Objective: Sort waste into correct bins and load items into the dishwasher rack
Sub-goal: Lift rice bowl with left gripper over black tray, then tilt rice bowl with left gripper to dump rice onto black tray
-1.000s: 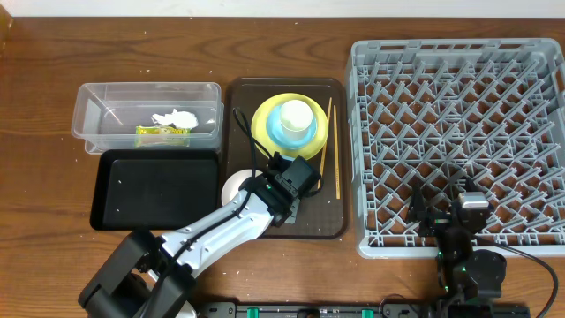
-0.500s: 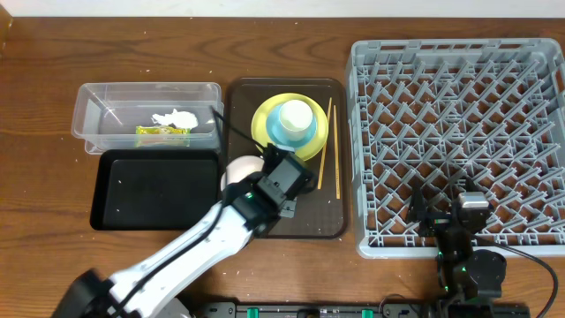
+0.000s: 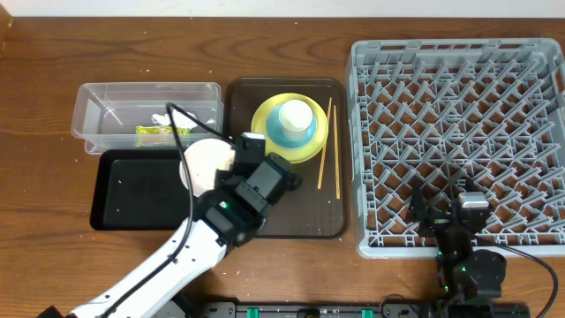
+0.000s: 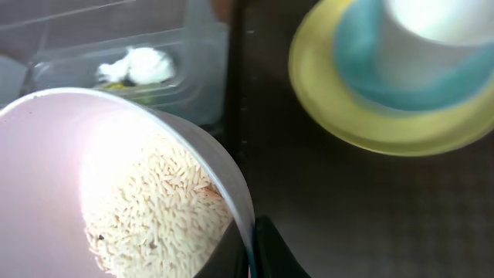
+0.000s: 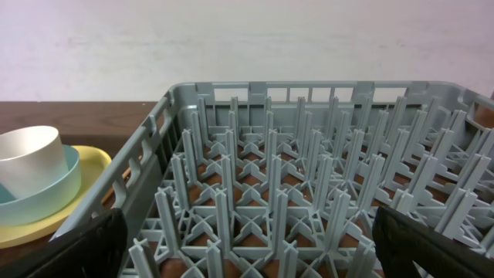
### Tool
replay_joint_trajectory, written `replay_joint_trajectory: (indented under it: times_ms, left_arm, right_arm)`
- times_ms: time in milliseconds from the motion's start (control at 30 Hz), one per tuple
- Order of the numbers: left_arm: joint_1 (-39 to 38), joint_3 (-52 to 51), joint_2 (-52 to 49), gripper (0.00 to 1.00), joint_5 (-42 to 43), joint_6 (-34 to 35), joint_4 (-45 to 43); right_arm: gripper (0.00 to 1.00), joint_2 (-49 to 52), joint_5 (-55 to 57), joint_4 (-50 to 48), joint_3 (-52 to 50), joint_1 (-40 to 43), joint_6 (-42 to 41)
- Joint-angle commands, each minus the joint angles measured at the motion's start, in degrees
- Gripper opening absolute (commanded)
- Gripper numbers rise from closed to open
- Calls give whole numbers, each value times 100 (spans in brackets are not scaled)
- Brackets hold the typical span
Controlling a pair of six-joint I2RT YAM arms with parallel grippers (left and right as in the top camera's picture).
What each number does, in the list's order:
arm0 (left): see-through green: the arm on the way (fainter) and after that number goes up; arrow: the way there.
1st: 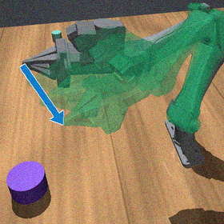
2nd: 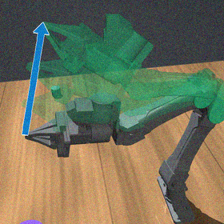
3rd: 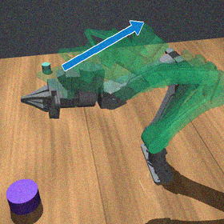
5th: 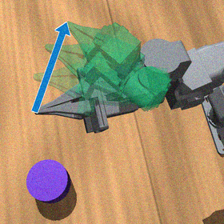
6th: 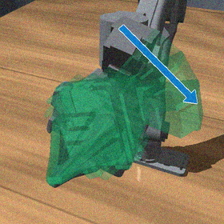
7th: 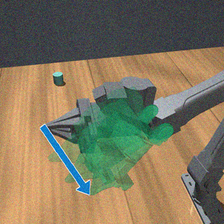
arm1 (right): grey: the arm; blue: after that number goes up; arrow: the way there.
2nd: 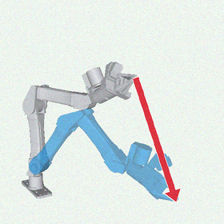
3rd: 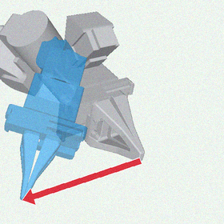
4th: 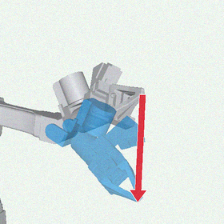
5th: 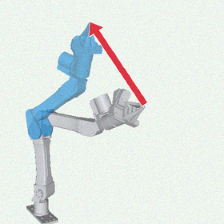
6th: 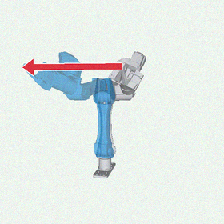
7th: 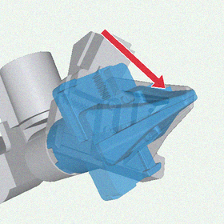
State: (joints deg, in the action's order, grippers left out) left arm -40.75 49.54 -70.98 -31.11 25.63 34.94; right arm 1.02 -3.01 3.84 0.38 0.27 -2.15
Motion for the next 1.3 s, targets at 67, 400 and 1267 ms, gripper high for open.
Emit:
replay_joint_trajectory:
  times_ms: [67,400,1267]
  left_arm:
    - [866,149,70,6,905,-15,22]
    - [3939,149,70,6,5316,-911,13]
    - [7359,68,-24,6,9969,-1816,-243]
  right_arm:
    - [99,-9,-22,20,-7,31,7]
    - [99,-9,-22,20,-7,31,7]
    - [99,-9,-22,20,-7,31,4]
